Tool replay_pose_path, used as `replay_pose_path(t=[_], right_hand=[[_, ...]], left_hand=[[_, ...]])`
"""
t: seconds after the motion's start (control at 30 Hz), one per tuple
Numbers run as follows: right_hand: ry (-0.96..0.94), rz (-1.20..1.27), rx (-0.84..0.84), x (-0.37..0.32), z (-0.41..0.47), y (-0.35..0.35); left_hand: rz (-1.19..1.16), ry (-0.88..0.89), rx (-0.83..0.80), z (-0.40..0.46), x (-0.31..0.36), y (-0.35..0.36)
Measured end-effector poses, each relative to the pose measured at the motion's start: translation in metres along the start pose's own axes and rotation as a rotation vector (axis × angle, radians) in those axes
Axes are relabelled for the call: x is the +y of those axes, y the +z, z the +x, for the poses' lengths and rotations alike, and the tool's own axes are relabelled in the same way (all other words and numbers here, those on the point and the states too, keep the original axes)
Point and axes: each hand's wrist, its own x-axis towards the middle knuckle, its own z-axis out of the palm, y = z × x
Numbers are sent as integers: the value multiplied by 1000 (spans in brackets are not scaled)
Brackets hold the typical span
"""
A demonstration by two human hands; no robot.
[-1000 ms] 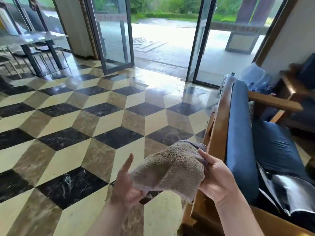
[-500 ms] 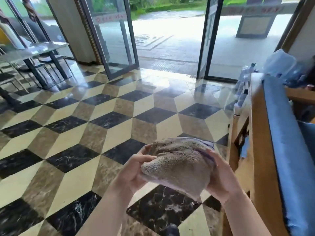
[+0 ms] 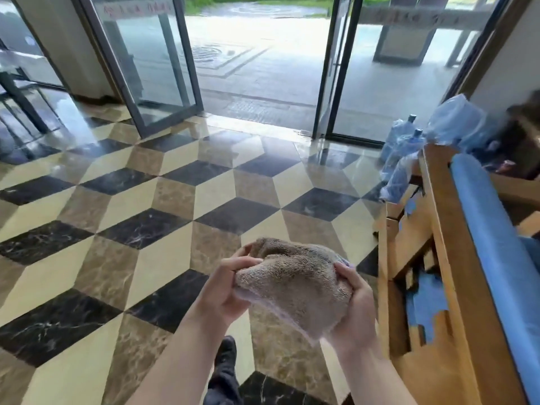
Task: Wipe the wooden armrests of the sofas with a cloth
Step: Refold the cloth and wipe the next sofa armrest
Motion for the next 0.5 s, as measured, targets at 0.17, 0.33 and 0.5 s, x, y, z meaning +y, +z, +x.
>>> replay_pose_path(t=[0.17, 0.33, 0.5], right_hand=[[39, 144, 84, -10, 112, 42], [-163, 198, 97, -32, 214, 93], [-194, 312, 183, -54, 303, 133]], left_hand=[[-57, -152, -3, 131, 67, -21], [106, -323, 193, 256, 139, -32], [-116, -532, 114, 342, 176, -25]])
